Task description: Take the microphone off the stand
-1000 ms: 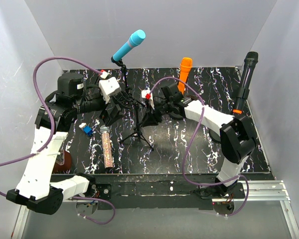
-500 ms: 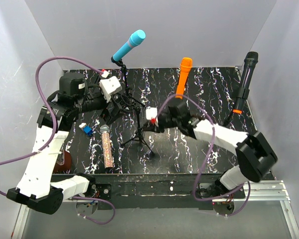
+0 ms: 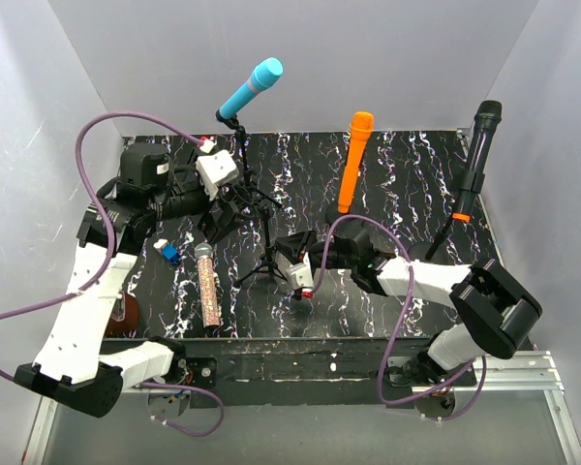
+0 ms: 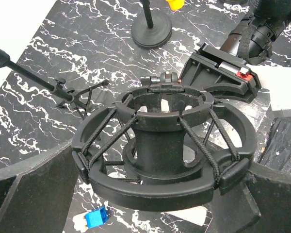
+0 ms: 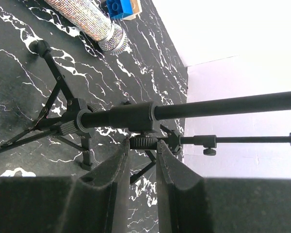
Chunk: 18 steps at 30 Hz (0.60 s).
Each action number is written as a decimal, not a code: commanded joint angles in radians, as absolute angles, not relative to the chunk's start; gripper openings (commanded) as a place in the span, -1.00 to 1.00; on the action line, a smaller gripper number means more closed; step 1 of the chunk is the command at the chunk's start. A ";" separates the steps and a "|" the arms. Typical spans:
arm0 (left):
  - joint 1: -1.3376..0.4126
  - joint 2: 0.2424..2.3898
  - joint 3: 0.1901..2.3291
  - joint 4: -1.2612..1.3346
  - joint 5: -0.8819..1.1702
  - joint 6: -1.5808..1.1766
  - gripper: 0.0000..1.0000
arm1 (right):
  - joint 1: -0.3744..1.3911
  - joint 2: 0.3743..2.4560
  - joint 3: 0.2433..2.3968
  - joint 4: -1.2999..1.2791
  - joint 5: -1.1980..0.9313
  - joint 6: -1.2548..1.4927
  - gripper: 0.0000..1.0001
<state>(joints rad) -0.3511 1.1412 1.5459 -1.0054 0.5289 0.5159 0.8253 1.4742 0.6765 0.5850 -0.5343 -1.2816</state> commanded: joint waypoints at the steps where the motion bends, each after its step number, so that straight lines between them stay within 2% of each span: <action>1: -0.356 1.126 1.548 -0.966 0.575 0.506 0.96 | 0.828 1.461 0.638 0.508 -0.468 -1.284 -0.54; 3: -0.356 1.132 1.560 -0.947 0.589 0.491 0.96 | 0.828 1.410 0.691 0.394 -0.453 -1.235 -0.10; 5: -0.356 1.124 1.556 -0.919 0.618 0.485 0.96 | 0.828 1.361 0.777 0.139 -0.469 -1.192 0.11; 8: -0.356 1.094 1.529 -0.899 0.696 0.503 0.96 | 0.827 1.313 0.888 -0.127 -0.468 -1.082 0.16; 12: -0.356 1.059 1.517 -0.925 0.742 0.511 0.97 | 0.813 1.278 0.975 -0.257 -0.494 -0.824 0.18; 18: -0.356 1.090 1.535 -1.083 0.710 0.655 0.96 | 0.724 1.338 1.042 -0.261 -0.644 -0.528 0.17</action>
